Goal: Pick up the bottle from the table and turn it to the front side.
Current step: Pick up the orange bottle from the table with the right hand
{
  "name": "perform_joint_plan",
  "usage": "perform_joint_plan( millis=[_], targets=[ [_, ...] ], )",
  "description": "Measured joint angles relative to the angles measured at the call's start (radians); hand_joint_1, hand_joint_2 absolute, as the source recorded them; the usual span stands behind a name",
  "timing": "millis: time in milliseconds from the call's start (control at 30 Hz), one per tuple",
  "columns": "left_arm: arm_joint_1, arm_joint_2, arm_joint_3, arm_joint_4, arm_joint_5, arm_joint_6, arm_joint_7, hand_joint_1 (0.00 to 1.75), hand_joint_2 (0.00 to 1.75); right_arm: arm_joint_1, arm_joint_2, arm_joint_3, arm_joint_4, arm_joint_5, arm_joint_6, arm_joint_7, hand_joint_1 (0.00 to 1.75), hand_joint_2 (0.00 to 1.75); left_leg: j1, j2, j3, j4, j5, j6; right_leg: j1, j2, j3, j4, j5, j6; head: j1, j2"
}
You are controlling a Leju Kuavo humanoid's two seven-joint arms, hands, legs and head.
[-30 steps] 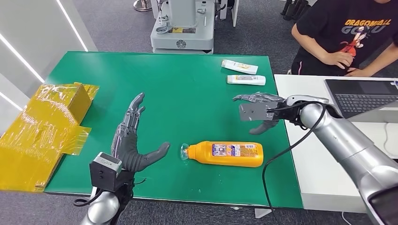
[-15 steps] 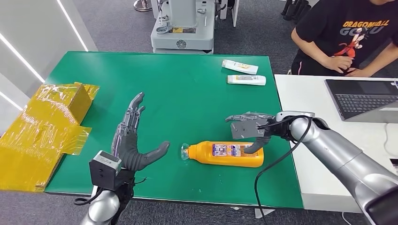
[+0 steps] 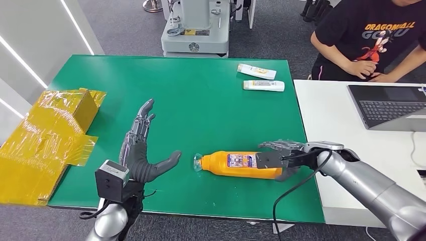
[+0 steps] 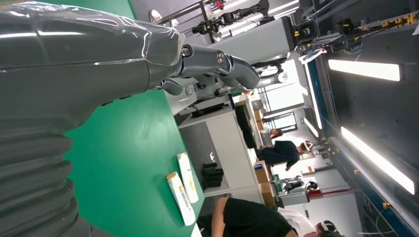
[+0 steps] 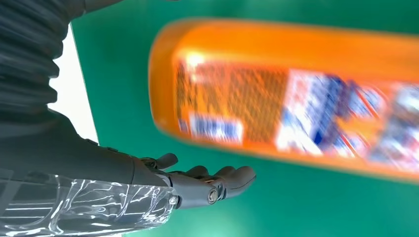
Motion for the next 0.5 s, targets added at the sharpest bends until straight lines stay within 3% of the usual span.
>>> perform_joint_plan(
  millis=[500],
  targets=[
    [-0.005, 0.0, 0.0, 0.001, 0.005, 0.001, 0.004, 0.0, 1.75, 0.122, -0.028, -0.034, -0.007, 0.055, -0.068, -0.008, 0.0, 1.75, 0.0, 0.0, 0.0, 0.0, 0.0, 0.0, 0.0, 0.0, 0.0, 0.0, 0.0, 0.0, 0.0, 0.0]
  ],
)
